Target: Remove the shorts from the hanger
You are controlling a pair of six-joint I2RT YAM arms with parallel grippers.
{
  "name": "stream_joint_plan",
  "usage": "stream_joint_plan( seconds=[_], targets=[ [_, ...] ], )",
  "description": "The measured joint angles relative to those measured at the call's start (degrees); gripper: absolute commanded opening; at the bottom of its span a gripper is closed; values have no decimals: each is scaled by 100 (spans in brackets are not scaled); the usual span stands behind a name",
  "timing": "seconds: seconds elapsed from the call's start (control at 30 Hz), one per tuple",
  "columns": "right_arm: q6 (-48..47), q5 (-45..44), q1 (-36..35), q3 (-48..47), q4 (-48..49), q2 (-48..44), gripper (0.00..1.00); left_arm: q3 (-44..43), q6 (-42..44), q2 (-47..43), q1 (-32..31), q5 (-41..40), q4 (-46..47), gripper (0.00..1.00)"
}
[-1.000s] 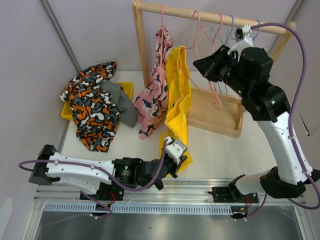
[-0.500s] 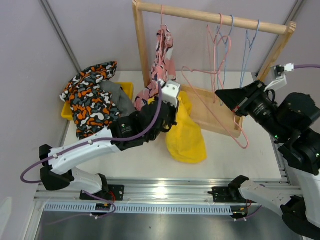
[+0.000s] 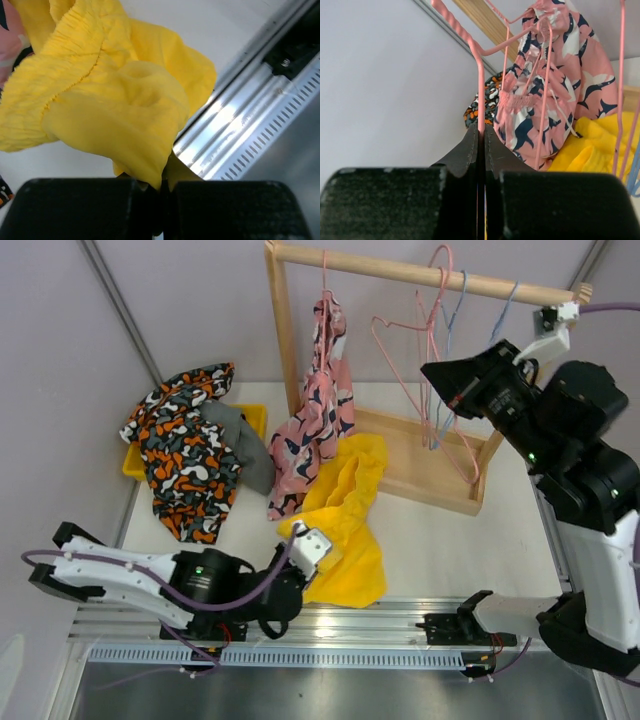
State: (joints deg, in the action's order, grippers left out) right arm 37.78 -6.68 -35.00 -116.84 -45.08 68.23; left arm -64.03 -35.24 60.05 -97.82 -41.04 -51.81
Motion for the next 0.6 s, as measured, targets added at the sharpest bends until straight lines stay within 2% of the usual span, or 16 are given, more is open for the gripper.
stream_joint_plan(
  seconds=[0.1, 0.2, 0.3, 0.4, 0.6],
  targets=[
    [-63, 4, 59, -72, 83, 350, 0, -299, -765, -247, -332, -354, -883, 0],
    [-101, 20, 107, -52, 98, 632, 0, -918, -1462, -151, -315, -855, -1790, 0],
    [-144, 68, 170, -22, 125, 776, 0, -1613, -1611, -149, -111, -1224, -2166, 0],
    [-168, 142, 286, -22, 192, 866, 0, -2020, -1215, -431, 507, -1451, -2221, 0],
    [-186, 321, 699, -22, 374, 1012, 0, -2061, 704, -1639, 2621, -1340, -1333, 0]
  ],
)
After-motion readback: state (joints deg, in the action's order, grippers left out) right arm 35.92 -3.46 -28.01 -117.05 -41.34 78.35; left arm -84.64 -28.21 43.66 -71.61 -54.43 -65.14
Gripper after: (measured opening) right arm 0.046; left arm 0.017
